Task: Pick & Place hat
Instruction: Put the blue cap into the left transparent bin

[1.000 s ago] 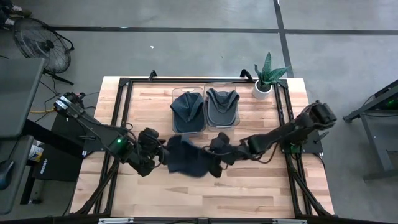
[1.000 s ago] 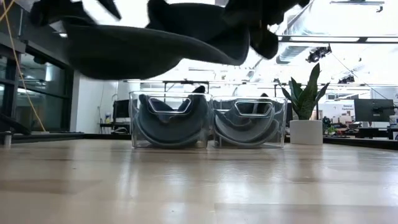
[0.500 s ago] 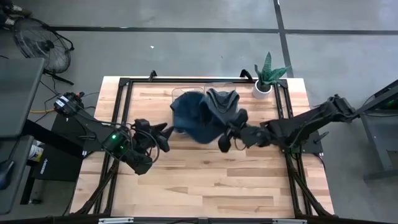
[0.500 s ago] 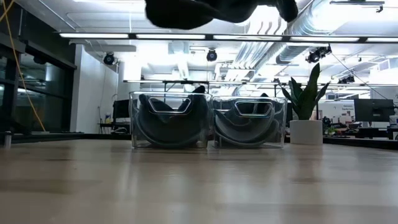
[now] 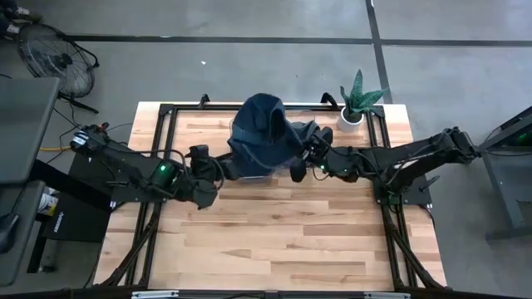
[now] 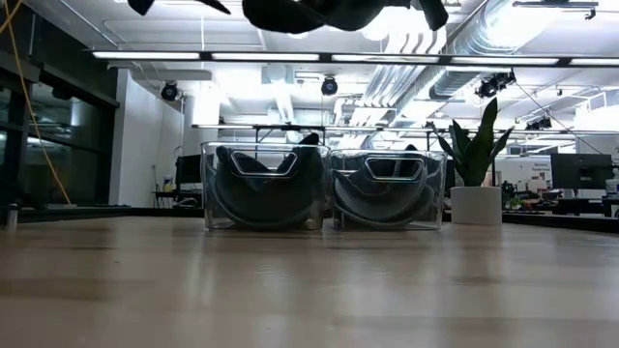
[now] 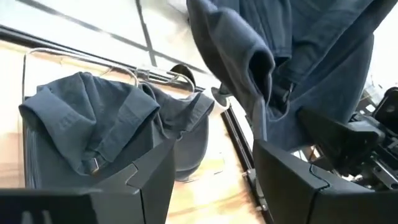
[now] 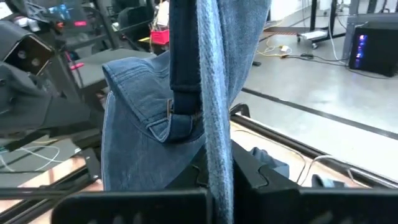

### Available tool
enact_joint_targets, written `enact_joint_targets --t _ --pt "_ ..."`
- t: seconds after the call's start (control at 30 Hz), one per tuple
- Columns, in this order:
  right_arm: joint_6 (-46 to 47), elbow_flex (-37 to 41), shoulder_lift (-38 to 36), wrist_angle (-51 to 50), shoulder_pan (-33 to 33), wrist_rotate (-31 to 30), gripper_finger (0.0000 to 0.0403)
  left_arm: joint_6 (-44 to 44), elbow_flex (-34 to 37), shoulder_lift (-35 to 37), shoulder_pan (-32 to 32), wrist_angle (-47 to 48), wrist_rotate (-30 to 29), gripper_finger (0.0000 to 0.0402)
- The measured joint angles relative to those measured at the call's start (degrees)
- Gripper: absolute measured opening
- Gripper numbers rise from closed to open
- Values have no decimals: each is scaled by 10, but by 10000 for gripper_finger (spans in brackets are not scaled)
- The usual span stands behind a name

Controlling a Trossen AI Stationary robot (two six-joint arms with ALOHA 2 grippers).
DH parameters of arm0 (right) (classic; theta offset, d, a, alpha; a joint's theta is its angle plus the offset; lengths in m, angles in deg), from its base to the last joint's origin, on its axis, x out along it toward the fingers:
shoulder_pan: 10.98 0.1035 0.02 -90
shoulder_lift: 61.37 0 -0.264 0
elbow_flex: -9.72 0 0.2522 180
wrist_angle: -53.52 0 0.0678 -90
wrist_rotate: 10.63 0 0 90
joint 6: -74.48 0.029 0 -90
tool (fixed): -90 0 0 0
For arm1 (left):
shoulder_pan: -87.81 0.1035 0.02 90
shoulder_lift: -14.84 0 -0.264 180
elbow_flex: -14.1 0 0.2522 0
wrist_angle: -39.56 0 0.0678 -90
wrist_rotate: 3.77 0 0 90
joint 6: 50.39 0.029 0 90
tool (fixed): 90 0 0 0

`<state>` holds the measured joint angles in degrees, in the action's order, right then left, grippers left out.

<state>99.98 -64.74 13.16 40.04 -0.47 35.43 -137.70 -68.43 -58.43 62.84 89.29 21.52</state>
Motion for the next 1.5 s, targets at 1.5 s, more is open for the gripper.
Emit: enact_joint_targets --t 1.5 --pt "25 0 1 8 -66 97 5 180 0 -9 120 -166 73 82"
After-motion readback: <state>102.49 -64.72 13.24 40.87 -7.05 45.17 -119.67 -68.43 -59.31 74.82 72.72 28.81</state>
